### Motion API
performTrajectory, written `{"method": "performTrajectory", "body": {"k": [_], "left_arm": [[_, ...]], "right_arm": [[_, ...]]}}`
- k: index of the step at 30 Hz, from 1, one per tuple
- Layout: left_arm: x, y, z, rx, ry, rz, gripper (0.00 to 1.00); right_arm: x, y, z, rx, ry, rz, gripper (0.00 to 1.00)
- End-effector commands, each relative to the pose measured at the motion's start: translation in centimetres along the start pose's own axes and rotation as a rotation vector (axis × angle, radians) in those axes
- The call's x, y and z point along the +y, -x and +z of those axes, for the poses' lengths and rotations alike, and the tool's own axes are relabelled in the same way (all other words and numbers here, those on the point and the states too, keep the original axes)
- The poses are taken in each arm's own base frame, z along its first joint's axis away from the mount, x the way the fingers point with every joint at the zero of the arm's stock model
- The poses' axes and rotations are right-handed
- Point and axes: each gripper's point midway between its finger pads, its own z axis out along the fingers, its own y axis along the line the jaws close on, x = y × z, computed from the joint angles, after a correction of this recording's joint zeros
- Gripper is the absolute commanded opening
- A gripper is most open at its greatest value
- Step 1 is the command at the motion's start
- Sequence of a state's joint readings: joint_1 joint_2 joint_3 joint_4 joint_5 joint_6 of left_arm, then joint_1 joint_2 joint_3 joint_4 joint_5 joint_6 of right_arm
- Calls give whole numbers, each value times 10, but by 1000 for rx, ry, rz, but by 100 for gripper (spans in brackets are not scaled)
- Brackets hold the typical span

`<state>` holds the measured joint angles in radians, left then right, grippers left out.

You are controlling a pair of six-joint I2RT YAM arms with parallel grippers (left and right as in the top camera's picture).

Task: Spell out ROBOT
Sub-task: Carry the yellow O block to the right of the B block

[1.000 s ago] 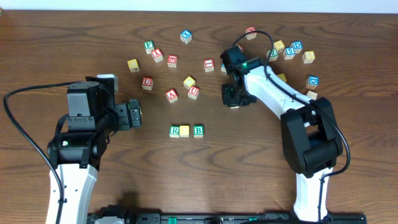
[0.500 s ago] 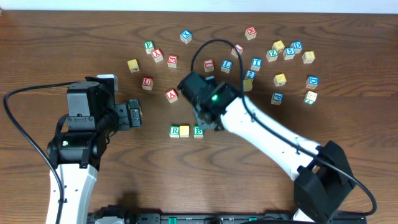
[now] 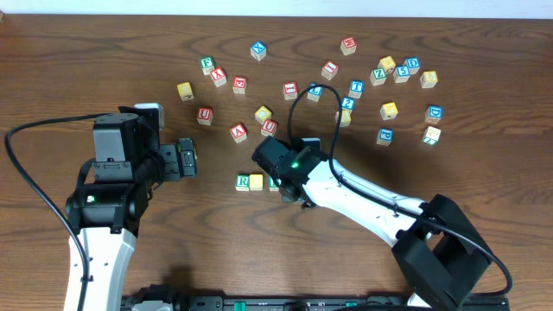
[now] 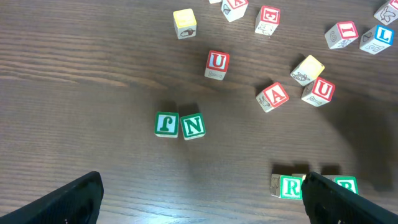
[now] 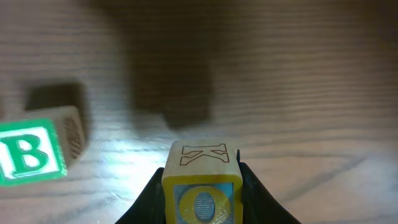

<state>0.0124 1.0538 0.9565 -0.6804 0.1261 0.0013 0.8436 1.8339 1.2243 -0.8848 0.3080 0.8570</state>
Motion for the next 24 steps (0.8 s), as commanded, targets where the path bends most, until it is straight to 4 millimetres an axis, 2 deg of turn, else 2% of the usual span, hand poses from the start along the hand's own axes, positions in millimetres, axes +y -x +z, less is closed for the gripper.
{"method": "performTrajectory", "body": {"k": [1,3,5,12,21,24], "left_arm": [[1,0,-1,-2,-2,9,100],[1,0,-1,-2,-2,9,100],[1,0,-1,-2,-2,9,100],[1,0,-1,-2,-2,9,100],[1,0,-1,-2,-2,9,100],[1,0,-1,-2,-2,9,100]], "right_arm": [[14,-7,-2,8,50,50,1],[31,-10,-5,22,123,15,1],[37,-10,-6,22,149,12,1],[35,-7,-5,9,138,6,1],[26,5,-3,-34,106,18,1],[24,5,5,-39,109,26,1]]}}
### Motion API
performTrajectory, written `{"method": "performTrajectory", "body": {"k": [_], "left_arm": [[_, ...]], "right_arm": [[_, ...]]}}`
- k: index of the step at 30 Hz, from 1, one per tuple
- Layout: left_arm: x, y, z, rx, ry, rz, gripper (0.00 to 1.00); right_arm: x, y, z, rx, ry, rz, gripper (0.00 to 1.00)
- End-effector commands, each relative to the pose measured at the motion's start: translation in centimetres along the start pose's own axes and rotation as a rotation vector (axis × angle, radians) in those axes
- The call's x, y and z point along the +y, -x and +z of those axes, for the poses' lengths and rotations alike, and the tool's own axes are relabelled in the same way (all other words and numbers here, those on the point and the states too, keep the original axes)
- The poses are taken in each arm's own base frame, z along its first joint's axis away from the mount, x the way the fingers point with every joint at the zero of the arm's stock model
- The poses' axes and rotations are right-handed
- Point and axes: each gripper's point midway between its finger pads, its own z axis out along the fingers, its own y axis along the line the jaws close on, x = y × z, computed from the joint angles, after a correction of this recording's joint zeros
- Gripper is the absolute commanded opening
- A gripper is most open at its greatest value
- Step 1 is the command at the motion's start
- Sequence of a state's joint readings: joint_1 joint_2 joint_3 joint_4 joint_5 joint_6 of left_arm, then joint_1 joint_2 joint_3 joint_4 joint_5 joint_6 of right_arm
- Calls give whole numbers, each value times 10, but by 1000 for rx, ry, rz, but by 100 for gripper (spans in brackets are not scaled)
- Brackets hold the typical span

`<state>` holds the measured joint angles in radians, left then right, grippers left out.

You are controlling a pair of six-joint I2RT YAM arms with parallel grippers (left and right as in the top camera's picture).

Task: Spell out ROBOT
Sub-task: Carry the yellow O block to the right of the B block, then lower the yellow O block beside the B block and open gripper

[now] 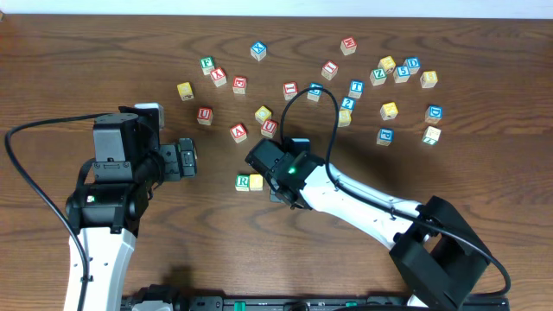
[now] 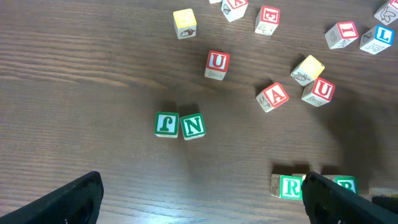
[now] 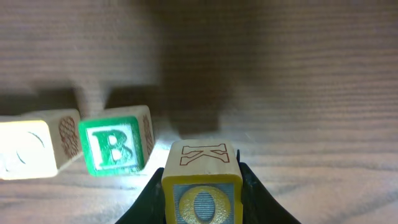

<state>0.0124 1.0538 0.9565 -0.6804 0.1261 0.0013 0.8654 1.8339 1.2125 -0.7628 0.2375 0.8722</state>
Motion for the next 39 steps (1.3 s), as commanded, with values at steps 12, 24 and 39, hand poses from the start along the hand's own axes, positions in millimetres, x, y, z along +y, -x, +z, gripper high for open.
{"method": "performTrajectory", "body": {"k": [12,24,39], "left_arm": [[1,0,-1,-2,-2,9,100],[1,0,-1,-2,-2,9,100],[1,0,-1,-2,-2,9,100]], "right_arm": [[1,4,15,-41,44,-19,1],[0,3,20,-47,47,-24,1],[-6,4,29,-69,36,-13,4]]}}
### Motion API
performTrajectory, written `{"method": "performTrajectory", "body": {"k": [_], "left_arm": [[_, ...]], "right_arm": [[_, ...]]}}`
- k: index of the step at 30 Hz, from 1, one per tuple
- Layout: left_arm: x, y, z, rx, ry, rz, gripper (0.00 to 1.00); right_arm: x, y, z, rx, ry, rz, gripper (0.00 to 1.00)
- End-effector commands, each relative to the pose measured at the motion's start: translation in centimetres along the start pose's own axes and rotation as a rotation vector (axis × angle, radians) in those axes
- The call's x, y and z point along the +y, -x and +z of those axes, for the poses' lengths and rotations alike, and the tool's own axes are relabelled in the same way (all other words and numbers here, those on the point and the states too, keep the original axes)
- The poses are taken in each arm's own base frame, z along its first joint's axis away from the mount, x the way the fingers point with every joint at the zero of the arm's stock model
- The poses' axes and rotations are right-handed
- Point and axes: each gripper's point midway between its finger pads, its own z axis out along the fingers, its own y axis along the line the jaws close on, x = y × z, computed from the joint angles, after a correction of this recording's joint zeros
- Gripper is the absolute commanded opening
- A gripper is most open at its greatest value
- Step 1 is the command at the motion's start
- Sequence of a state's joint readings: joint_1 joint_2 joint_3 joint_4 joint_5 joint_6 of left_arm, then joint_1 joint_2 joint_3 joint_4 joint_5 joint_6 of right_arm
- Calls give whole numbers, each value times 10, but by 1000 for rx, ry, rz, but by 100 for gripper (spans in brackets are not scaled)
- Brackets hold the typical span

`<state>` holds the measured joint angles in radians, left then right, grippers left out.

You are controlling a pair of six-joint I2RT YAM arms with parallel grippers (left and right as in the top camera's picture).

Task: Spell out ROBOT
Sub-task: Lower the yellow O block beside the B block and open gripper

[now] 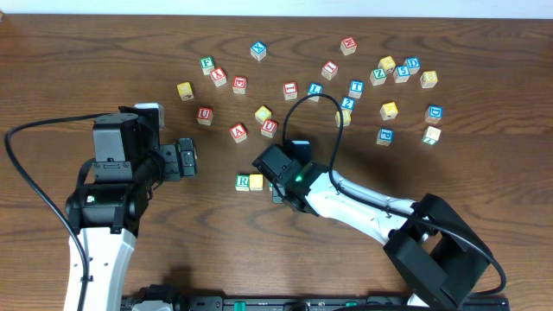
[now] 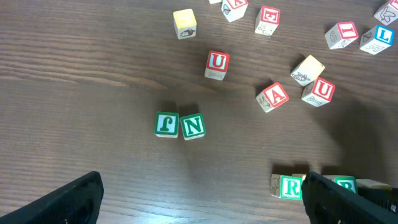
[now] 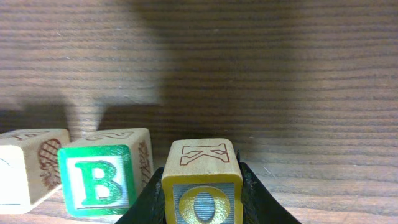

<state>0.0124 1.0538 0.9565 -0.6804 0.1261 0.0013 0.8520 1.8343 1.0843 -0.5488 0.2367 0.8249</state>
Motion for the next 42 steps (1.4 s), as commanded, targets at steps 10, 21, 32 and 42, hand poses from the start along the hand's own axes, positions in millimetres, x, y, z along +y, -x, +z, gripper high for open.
{"method": "performTrajectory", "body": {"k": [10,21,32,42], "left_arm": [[1,0,-1,-2,-2,9,100],[1,0,-1,-2,-2,9,100],[1,0,-1,-2,-2,9,100],[1,0,-1,-1,-2,9,100]], "right_arm": [[-7,5,3,-18,-19,3,12],[-6,3,4,-14,-12,2,10],[-6,3,4,-14,-12,10,9],[-7,2,6,-16,-10,10,9]]}}
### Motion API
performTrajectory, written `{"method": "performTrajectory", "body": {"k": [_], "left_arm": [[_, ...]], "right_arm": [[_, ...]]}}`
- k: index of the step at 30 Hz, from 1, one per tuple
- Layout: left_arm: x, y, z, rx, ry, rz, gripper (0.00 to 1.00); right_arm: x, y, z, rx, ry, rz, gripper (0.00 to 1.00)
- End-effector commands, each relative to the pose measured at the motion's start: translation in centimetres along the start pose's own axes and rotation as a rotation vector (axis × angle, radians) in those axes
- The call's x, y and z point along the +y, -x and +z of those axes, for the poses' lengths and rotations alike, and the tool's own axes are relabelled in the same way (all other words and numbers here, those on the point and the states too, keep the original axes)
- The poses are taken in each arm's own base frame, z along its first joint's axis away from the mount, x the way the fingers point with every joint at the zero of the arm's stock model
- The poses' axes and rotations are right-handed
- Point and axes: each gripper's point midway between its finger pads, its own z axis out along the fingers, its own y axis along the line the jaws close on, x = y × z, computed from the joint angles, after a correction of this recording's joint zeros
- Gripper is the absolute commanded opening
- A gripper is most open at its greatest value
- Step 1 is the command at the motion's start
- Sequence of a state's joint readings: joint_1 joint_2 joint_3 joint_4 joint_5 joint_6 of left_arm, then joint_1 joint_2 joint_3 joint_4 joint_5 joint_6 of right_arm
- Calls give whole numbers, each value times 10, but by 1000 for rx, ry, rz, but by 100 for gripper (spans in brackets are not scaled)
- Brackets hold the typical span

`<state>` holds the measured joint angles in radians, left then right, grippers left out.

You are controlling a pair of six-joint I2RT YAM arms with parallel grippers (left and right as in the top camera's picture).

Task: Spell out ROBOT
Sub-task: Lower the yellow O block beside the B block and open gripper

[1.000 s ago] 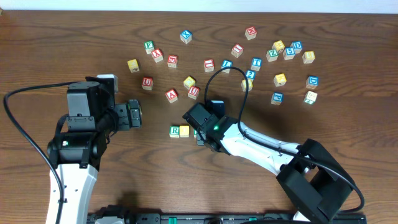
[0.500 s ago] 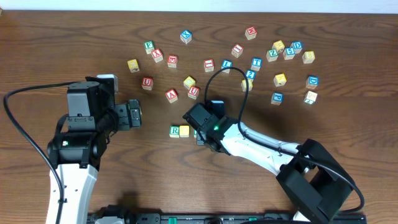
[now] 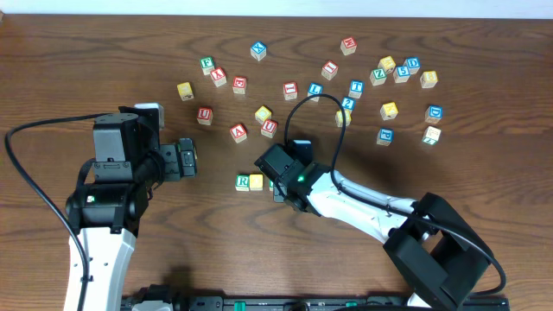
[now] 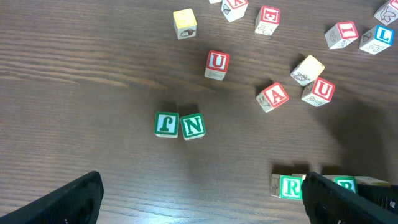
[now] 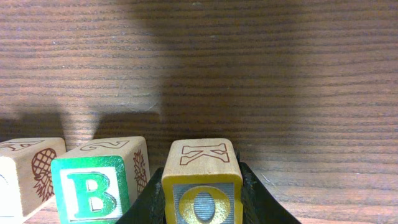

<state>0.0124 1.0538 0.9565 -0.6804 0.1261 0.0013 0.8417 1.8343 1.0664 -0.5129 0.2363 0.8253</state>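
Observation:
A row lies at the table's middle: a green R block (image 3: 243, 182), a yellow O block (image 3: 256, 182) and a green B block (image 5: 102, 185). My right gripper (image 5: 202, 194) is shut on a second yellow O block (image 5: 202, 183) with a K on its top face. It holds that block low, just right of the B, with a thin gap between them. In the overhead view the right gripper (image 3: 282, 178) covers the B. My left gripper (image 4: 202, 205) hangs open and empty at the left, and it sees the R block (image 4: 290, 186) by its right finger.
Several loose letter blocks are scattered across the far half of the table, among them a red A (image 3: 238, 131), a red U (image 3: 269, 127) and a blue-lettered block (image 3: 356, 87). Green J (image 4: 166, 123) and N (image 4: 193, 126) blocks lie under the left arm.
The right gripper has come a little lower and closer with the O block, so the B beside it looks larger. The left arm has not moved.
The right gripper held the O block above the table, well to the right of the B. Then it was nearer the B, with the first O block in view too. Then it was low beside the B, and now lower still.

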Motion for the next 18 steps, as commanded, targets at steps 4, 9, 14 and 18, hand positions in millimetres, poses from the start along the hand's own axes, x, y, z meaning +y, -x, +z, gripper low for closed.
{"method": "performTrajectory", "body": {"k": [4,9,14,18], "left_arm": [[1,0,-1,-2,-2,9,100],[1,0,-1,-2,-2,9,100],[1,0,-1,-2,-2,9,100],[1,0,-1,-2,-2,9,100]], "right_arm": [[-6,-1,3,-4,-20,-4,9],[-5,-1,3,-6,-18,-3,31],[-5,-1,3,-6,-18,-3,36],[-5,-1,2,-7,-18,-3,42]]}}
